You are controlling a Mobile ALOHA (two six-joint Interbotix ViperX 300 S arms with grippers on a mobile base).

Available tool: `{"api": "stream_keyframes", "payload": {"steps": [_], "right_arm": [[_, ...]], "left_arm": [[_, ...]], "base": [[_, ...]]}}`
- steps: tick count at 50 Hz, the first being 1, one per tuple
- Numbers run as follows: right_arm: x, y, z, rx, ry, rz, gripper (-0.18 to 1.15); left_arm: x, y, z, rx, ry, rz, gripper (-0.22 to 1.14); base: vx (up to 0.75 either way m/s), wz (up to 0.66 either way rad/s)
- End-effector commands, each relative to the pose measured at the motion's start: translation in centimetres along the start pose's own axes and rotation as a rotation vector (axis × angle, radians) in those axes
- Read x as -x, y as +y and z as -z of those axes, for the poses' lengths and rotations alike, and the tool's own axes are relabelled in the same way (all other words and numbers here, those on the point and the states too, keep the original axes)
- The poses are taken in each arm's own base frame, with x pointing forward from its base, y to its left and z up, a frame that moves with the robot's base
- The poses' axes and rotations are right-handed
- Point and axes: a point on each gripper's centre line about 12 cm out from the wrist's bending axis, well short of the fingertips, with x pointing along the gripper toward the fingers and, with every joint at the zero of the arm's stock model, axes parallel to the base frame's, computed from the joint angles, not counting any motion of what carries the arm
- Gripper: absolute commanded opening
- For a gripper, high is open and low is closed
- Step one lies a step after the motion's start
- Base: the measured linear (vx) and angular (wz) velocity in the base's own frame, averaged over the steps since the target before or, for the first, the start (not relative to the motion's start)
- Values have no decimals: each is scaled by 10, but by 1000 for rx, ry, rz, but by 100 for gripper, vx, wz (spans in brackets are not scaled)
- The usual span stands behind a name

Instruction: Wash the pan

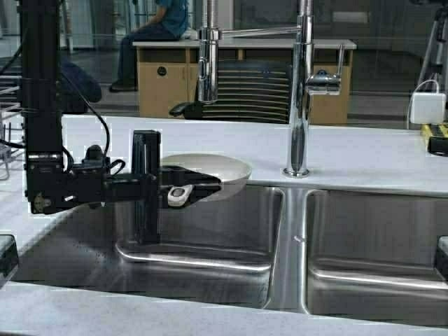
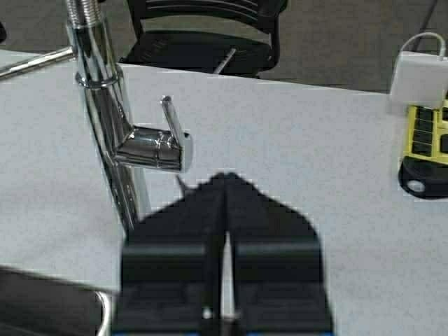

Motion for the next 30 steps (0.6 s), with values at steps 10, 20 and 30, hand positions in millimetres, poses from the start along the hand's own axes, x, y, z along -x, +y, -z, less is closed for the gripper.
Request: {"api": "stream_keyframes", "payload": {"steps": [10,20,30], "right_arm": [[-93,27,-13,37,-5,-84,101],[-134,29,-5,41,10,-86,101],[-164,30,5,44,33,-85,101]], "left_arm": [[0,-14,0,-50,-8,41,3],[-1,-13,-2,-51,-19,41,3],[0,-13,-2,-49,-22,38,3]], "base": [[2,-4],[0,0],[0,0]]}}
